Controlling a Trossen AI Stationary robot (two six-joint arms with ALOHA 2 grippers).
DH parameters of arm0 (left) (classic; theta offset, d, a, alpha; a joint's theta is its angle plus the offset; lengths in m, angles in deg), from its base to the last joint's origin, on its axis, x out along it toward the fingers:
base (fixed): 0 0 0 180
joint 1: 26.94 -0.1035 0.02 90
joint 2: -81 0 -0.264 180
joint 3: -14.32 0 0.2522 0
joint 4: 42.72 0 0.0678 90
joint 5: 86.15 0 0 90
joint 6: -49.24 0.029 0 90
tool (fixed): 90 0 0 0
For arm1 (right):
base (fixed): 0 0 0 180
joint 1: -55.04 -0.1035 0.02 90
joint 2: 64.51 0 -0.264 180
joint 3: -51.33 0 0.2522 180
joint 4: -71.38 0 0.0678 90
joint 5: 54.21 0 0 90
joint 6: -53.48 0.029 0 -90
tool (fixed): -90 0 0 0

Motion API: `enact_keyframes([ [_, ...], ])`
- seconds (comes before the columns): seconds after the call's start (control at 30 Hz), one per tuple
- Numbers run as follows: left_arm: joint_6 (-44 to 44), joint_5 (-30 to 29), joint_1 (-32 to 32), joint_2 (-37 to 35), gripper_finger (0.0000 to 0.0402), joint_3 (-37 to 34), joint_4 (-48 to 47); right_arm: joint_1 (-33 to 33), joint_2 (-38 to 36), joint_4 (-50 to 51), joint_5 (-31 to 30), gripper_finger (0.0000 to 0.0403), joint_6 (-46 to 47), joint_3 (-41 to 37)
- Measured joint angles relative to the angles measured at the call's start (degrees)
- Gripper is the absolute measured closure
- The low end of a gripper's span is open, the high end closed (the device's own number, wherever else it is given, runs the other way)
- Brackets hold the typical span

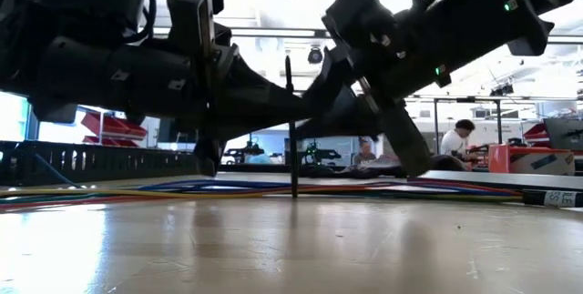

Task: Ziptie cables
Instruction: Wrap the cables wires with the black zip tie

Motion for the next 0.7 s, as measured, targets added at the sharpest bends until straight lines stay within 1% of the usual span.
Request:
enact_keyframes([
  [0.07, 1.5, -0.6, 0.3, 0.0, 0.0402, 0.0, -0.3, -0.4, -0.1, 1.9, -0.1, 0.0284, 3.9, 0.0],
  [0.17, 4.0, -1.0, 0.6, 0.0, 0.0402, 0.0, -1.5, -1.1, -2.3, 8.2, 0.2, 0.0233, 12.5, 0.0],
  [0.23, 4.9, -0.9, 0.7, 0.0, 0.0402, 0.0, -1.8, -1.3, -4.9, 13.3, 2.5, 0.0205, 21.0, 0.0],
  [0.3, 5.5, -0.6, 0.9, 0.0, 0.0402, 0.0, -1.9, -1.0, -7.4, 15.6, 5.8, 0.0186, 31.1, 0.0],
  [0.4, 7.8, -1.7, 1.6, 0.0, 0.0402, 0.4, -2.0, -0.8, -8.8, 14.7, 10.5, 0.0177, 44.2, 0.0],
  [0.47, 9.5, -2.0, 1.9, 0.0, 0.0402, 0.9, -2.1, -1.6, -8.7, 14.5, 12.2, 0.0179, 49.2, 0.0],
  [0.57, 12.2, -2.0, 2.2, 0.0, 0.0402, 1.7, -2.1, -3.2, -8.7, 15.7, 11.5, 0.019, 54.3, 0.0],
  [0.7, 19.3, -2.2, 1.9, 0.4, 0.0402, 2.4, -1.7, -4.7, -10.6, 18.8, 9.0, 0.0201, 58.6, 0.0],
])
